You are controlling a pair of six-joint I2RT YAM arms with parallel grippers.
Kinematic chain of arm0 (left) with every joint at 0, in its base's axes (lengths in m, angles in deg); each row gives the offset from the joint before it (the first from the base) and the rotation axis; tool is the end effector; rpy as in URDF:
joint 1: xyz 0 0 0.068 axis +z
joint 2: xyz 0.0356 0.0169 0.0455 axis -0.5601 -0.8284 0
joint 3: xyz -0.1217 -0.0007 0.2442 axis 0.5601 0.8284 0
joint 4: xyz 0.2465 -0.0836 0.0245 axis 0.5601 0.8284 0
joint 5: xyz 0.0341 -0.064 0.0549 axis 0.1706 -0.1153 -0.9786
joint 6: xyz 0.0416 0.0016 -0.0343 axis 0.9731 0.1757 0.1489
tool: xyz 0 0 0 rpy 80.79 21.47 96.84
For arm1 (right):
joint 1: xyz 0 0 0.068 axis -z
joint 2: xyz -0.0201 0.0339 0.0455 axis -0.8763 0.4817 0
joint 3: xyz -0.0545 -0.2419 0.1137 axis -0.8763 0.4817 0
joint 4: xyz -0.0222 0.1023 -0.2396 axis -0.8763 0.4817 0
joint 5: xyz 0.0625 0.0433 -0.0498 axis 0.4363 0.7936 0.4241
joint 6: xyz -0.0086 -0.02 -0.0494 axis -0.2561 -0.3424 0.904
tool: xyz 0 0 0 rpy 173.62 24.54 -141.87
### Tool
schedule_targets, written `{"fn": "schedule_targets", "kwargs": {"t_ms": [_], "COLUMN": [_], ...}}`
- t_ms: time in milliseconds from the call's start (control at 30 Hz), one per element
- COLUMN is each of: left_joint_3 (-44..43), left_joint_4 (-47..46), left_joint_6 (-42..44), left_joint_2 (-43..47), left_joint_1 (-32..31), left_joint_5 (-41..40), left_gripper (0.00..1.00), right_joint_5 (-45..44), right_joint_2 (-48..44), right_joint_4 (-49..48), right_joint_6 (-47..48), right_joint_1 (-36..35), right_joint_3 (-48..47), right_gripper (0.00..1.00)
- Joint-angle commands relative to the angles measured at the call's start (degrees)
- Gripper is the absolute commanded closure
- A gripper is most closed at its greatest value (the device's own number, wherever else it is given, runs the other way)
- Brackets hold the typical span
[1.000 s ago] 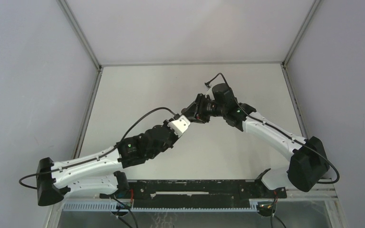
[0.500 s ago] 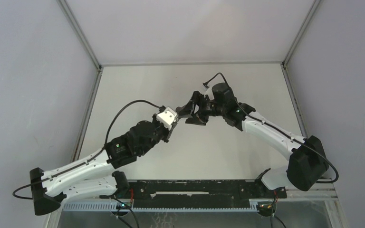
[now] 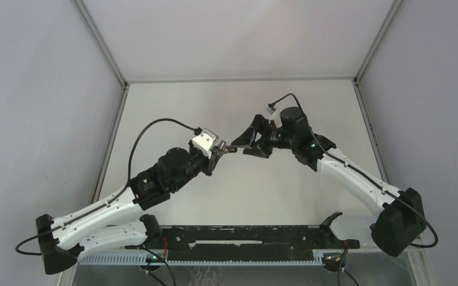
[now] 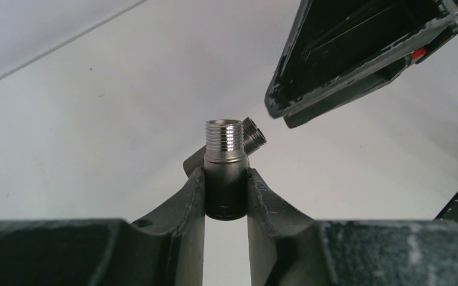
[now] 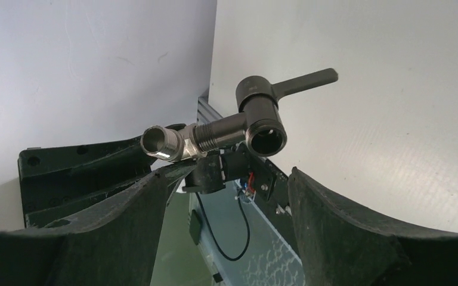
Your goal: Install the water faucets
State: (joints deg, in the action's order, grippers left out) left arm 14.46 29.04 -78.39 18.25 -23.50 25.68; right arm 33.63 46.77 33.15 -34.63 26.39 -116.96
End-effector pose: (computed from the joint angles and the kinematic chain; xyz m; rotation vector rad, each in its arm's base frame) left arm 0.1178 -0.1646 0.3301 0.6426 1.6985 -0.4577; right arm 0.2233 0.1771 0.3090 0.0464 2.3507 1.4334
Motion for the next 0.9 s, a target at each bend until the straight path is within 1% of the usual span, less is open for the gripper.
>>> {"fn": "schedule_targets", "kwargs": {"t_ms": [0,133,300,400,533,633,667,700,733,800,867], "left_joint_3": [0.1,0.2,-0.9,-2.7,-5.6,-6.8,-6.9,-6.8,-6.7,-5.8,-4.3], "left_joint_4": [-6.0,-6.1,-4.2,-2.1,-0.2,-0.5,-1.5,-2.9,-4.6,-8.2,-13.7], "left_joint_6": [-2.8,-4.2,-7.9,-12.5,-20.3,-26.0,-28.4,-31.0,-33.7,-40.4,-43.9], "left_joint_2": [1.1,1.4,2.6,3.0,2.2,0.8,0.3,-0.1,-0.7,-1.7,-2.4], "left_joint_1": [1.1,2.0,5.4,9.9,17.1,21.8,23.1,24.4,25.5,27.7,29.6], "left_joint_5": [2.9,4.4,9.1,16.6,29.5,38.1,40.4,43.2,45.7,50.9,55.3], "left_gripper": [1.00,1.00,1.00,1.00,1.00,1.00,1.00,1.00,1.00,1.00,1.00], "right_joint_5": [-3.2,-3.2,-1.6,-2.2,-4.2,-7.8,-9.4,-11.0,-12.0,-12.1,-10.4], "right_joint_2": [-4.6,-6.8,-11.3,-16.8,-25.0,-30.6,-31.7,-32.2,-32.4,-31.9,-30.7], "right_joint_4": [0.4,-0.1,-6.2,-11.0,-21.9,-29.7,-30.6,-29.9,-29.0,-28.2,-28.2], "right_joint_6": [2.6,5.1,11.2,14.9,19.6,21.8,22.2,22.3,22.2,22.5,22.4], "right_joint_1": [2.4,4.2,4.5,4.5,4.2,3.6,3.4,3.3,3.3,3.5,3.5], "right_joint_3": [1.1,2.0,4.6,7.5,14.2,20.4,21.5,21.9,22.0,22.0,22.0], "right_gripper": [0.21,0.22,0.30,0.30,0.29,0.24,0.20,0.10,0.06,0.04,0.01]}}
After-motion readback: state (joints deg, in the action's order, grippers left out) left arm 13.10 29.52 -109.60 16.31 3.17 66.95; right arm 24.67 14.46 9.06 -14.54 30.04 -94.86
